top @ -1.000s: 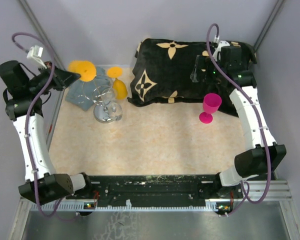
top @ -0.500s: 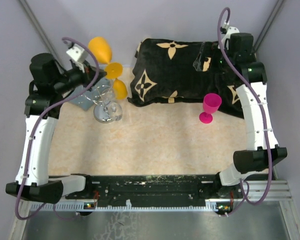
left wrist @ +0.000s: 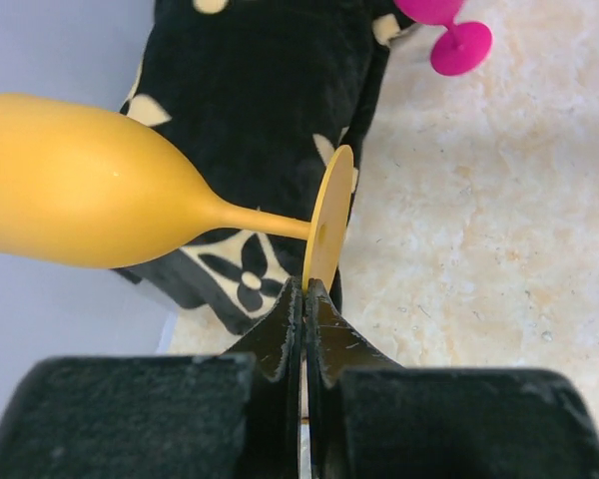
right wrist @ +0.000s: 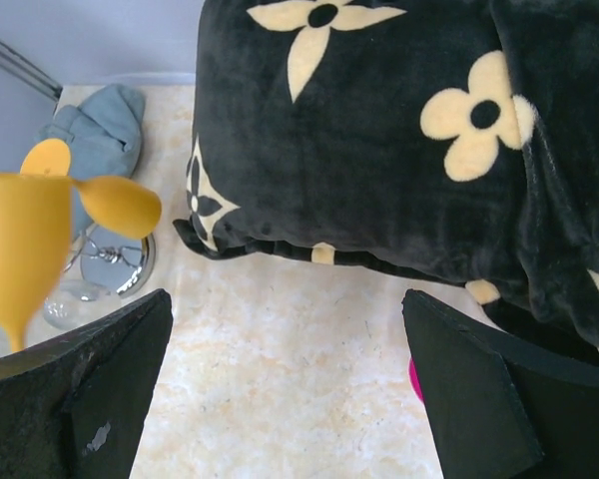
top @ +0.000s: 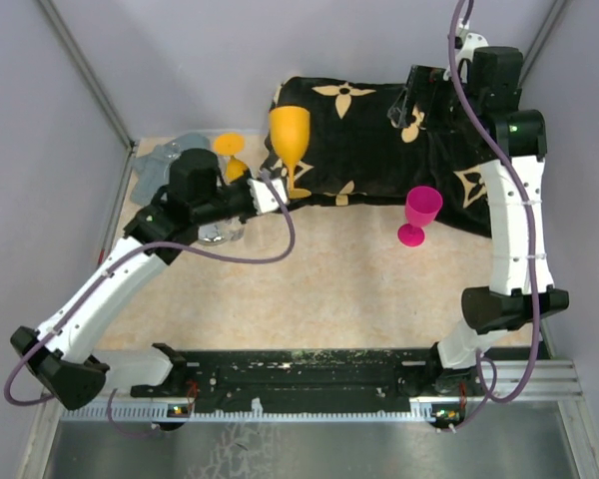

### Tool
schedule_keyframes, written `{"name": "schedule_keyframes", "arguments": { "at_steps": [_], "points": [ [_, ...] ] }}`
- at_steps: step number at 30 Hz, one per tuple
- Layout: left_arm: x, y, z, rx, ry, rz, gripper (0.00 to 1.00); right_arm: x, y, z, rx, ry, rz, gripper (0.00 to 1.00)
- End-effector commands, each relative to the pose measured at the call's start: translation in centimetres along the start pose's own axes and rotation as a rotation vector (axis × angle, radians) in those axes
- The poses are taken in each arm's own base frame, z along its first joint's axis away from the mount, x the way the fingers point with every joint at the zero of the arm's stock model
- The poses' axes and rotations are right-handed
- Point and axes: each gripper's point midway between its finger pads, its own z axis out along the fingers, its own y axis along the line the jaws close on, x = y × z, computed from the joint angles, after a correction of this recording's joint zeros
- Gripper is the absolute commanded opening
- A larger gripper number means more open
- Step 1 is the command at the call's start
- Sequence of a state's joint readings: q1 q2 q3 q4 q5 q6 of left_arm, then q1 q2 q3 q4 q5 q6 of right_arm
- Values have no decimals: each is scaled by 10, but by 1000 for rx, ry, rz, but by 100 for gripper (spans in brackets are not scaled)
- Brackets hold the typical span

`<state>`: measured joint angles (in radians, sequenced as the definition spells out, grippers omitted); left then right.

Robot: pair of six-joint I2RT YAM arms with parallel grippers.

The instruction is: Take the wine glass off the wine glass rack

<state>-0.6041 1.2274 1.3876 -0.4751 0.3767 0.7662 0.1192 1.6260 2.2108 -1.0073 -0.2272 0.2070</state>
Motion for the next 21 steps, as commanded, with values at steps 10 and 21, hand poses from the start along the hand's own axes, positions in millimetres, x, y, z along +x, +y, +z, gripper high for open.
{"name": "schedule_keyframes", "arguments": {
  "at_steps": [10, 21],
  "points": [
    [-22, -87, 60, 116, -116, 369, 0, 10, 17, -46, -73, 11, -7, 98],
    [12, -141, 87, 175, -139, 585, 0, 44, 36, -57, -192, 89, 28, 98]
  ]
}}
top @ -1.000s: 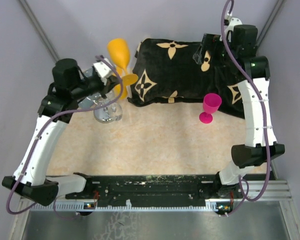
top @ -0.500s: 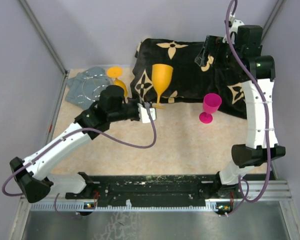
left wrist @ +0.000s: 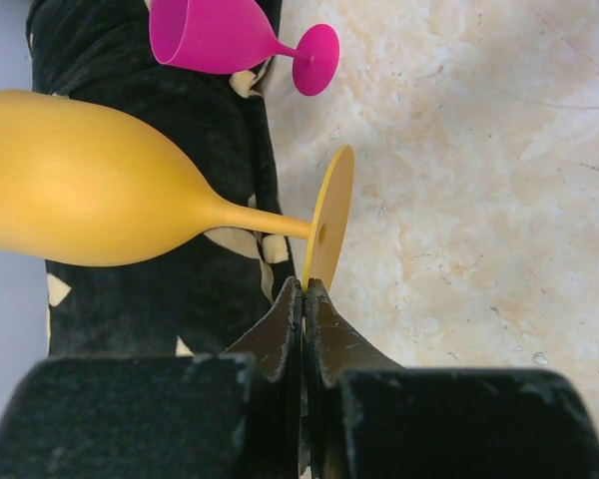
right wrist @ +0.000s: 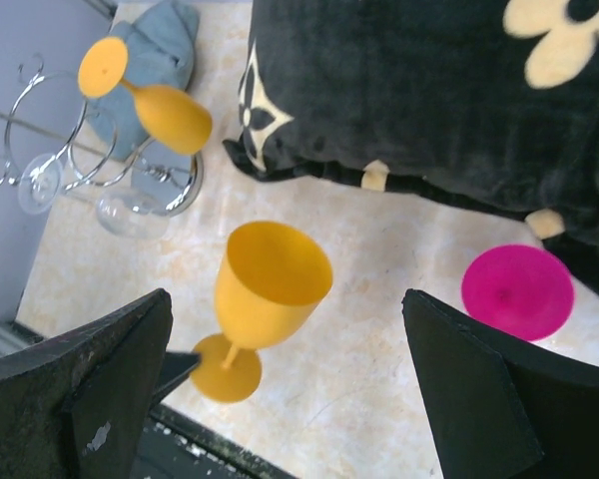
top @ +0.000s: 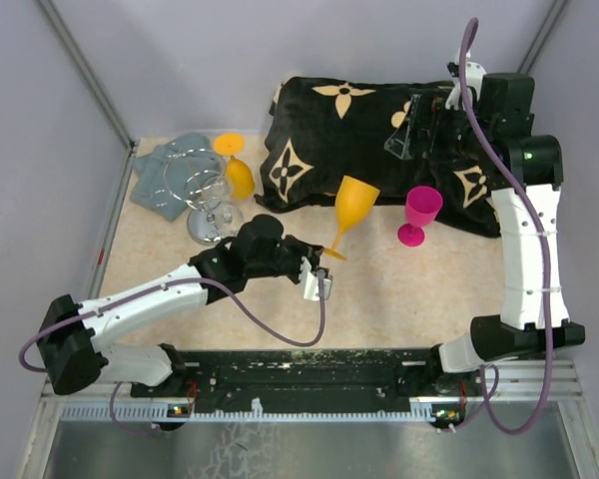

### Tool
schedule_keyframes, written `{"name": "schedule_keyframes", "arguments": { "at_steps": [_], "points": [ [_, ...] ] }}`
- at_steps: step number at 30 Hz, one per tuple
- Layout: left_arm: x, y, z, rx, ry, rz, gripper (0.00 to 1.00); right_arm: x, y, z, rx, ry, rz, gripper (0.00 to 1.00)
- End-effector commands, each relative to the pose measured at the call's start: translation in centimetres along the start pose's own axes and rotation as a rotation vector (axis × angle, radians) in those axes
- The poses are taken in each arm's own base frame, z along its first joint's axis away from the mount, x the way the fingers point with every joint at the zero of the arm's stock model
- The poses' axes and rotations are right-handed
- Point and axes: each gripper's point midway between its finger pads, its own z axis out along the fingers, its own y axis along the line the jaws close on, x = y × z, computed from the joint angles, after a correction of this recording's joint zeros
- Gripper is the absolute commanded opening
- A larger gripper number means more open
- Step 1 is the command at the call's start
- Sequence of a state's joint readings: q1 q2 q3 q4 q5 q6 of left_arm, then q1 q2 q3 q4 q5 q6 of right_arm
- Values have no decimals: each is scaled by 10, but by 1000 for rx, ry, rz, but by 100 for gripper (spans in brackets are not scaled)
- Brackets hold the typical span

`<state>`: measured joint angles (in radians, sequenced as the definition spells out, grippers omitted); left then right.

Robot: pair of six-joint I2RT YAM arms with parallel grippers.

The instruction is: Take the wine glass off the wine glass rack

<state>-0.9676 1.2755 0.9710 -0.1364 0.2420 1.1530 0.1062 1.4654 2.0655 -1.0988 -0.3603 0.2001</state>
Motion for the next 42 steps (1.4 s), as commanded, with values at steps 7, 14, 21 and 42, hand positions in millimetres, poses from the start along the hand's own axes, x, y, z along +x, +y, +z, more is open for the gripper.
{"name": "schedule_keyframes", "arguments": {
  "at_steps": [7, 14, 21, 42],
  "points": [
    [-9, 11, 19, -90, -41, 204, 0, 47, 26, 9, -182, 122, 64, 96],
    [-3, -7, 24, -76, -43, 289, 0, 55, 41, 14, -242, 171, 73, 95],
    [-3, -6, 29, -109, -53, 335, 0, 68, 51, 18, -267, 225, 71, 95],
    [-6, -2, 39, -177, -77, 399, 0, 135, 64, 41, -219, 485, 27, 83]
  ]
}}
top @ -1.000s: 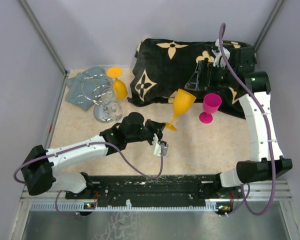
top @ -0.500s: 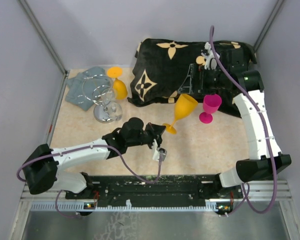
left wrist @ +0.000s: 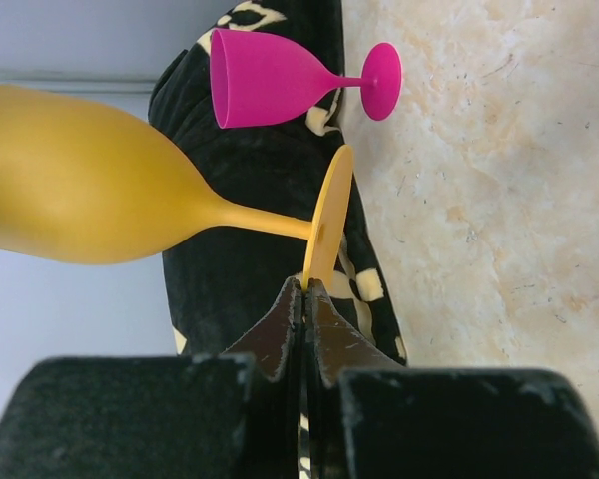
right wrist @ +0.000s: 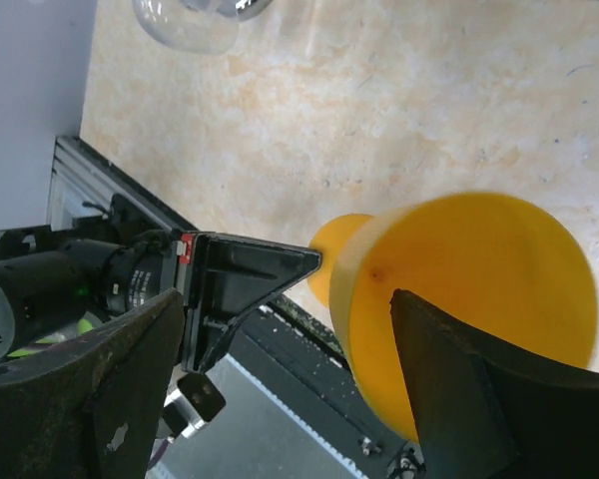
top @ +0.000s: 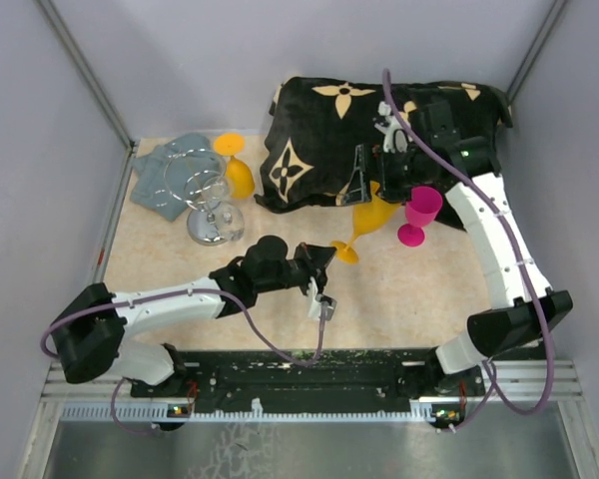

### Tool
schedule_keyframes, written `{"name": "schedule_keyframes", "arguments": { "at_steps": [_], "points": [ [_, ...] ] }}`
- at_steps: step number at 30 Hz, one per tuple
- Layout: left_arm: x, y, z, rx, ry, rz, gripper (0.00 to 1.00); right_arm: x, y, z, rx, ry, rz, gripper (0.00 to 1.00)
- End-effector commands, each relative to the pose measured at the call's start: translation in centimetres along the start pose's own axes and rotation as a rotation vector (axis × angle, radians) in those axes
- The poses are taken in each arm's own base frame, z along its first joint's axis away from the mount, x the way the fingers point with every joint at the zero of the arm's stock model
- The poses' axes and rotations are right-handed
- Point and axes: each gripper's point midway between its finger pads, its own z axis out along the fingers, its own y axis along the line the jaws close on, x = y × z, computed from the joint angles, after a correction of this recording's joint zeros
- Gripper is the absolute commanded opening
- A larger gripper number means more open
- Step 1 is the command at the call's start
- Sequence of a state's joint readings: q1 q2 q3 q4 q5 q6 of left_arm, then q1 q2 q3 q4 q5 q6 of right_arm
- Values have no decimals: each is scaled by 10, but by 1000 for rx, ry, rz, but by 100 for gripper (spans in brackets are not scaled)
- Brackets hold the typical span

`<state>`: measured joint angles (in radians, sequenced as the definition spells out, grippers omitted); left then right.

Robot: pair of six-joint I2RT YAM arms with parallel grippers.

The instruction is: Take the wine glass off the wine glass rack

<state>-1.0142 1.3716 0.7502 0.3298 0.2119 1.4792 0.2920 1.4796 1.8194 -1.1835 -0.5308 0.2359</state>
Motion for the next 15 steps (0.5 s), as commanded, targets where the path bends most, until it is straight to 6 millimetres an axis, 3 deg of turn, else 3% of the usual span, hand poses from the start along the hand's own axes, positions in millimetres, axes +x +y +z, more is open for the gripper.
{"name": "schedule_keyframes", "arguments": {
  "at_steps": [1, 3, 5, 6, 10, 15],
  "points": [
    [-4, 12, 4, -50, -14, 25, 0, 15, 4, 19, 24, 83, -45, 78],
    [-2, 14, 4, -59, -4, 20, 0, 17, 4, 23, 25, 102, -47, 55],
    [0, 17, 4, -71, 6, 19, 0, 18, 1, 24, 36, 114, -45, 17],
    [0, 18, 4, -76, 10, 18, 0, 15, 1, 24, 41, 109, -49, 3],
    [9, 34, 2, -152, 60, -30, 1, 2, -1, 12, 95, 61, -74, 0],
    [41, 91, -7, -350, 234, -419, 42, -34, -10, -23, 192, -90, -69, 0]
  ]
}}
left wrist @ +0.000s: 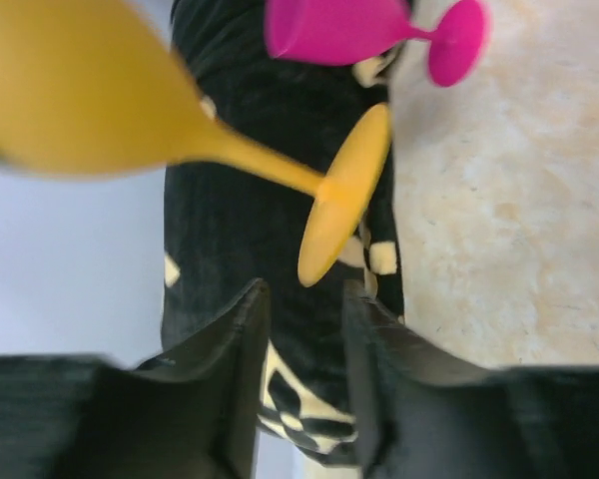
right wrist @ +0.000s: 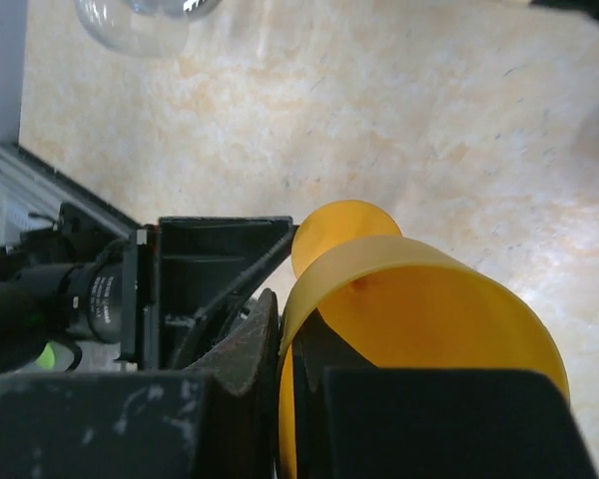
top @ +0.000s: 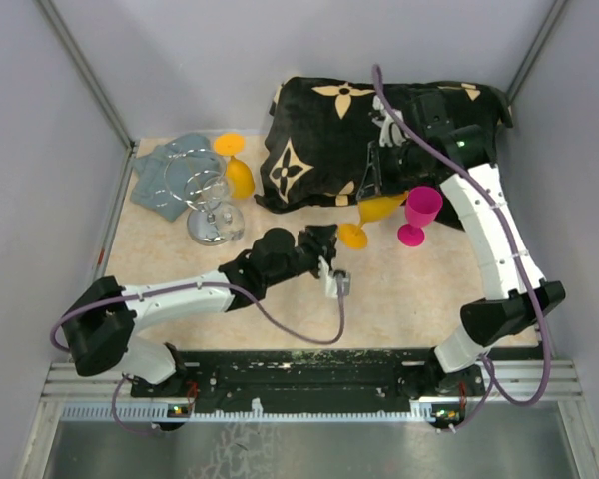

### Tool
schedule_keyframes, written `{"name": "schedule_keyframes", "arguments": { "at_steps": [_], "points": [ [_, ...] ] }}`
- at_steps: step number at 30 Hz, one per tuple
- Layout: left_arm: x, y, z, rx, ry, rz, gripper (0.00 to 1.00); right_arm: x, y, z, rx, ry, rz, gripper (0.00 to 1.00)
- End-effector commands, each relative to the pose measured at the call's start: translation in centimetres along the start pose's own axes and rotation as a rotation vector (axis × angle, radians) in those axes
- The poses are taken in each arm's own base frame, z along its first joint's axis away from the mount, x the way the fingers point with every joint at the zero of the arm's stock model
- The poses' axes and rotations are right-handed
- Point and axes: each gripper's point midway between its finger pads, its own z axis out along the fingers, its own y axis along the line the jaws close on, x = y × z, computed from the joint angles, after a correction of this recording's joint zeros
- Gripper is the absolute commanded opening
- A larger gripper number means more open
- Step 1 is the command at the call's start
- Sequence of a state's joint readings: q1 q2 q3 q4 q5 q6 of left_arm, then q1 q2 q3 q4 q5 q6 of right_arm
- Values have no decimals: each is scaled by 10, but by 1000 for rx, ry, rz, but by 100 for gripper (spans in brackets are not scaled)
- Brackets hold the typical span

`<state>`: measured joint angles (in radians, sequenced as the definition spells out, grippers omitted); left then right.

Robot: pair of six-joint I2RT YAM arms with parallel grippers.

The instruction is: Take the wine glass off the wine glass rack

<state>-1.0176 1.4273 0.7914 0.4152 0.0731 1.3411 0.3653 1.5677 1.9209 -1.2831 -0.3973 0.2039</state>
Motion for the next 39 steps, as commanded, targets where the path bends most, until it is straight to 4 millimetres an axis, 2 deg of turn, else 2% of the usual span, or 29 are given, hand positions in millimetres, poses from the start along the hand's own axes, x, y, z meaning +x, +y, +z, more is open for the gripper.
{"name": "schedule_keyframes", "arguments": {
  "at_steps": [1, 3, 5, 7, 8, 12, 16, 19, 21, 23, 26, 31, 35, 39],
  "points": [
    [11, 90, -7, -277, 128, -387, 50, -44, -16, -50, 119, -212, 2, 0],
    [8, 113, -11, -331, 130, -518, 57, -61, -36, -74, 205, -304, 34, 0],
    [3, 134, -14, -369, 118, -632, 60, -74, -58, -95, 310, -382, 59, 0],
    [-2, 148, -14, -380, 114, -774, 61, -84, -75, -106, 399, -434, 72, 0],
    [-6, 165, -16, -396, 103, -832, 61, -88, -81, -108, 430, -451, 74, 0],
    [-12, 191, -20, -394, 115, -1065, 59, -101, -94, -98, 457, -503, 91, 0],
    [-12, 232, -38, -445, 83, -1255, 62, -102, -103, -88, 473, -526, 108, 0],
    [3, 268, -57, -510, 65, -1341, 65, -102, -105, -81, 481, -532, 100, 0],
    [25, 283, -71, -550, 74, -1387, 66, -103, -101, -76, 495, -533, 77, 0],
    [48, 290, -86, -585, 100, -1413, 68, -106, -95, -69, 498, -530, 54, 0],
    [80, 288, -107, -627, 154, -1428, 69, -114, -84, -62, 483, -547, 33, 0],
    [107, 276, -137, -698, 224, -1430, 69, -125, -72, -55, 467, -558, 13, 0],
    [128, 270, -166, -787, 287, -1436, 70, -120, -67, -21, 455, -491, -10, 0],
    [135, 266, -184, -814, 313, -1440, 72, -109, -63, 17, 441, -438, -15, 0]
  ]
}}
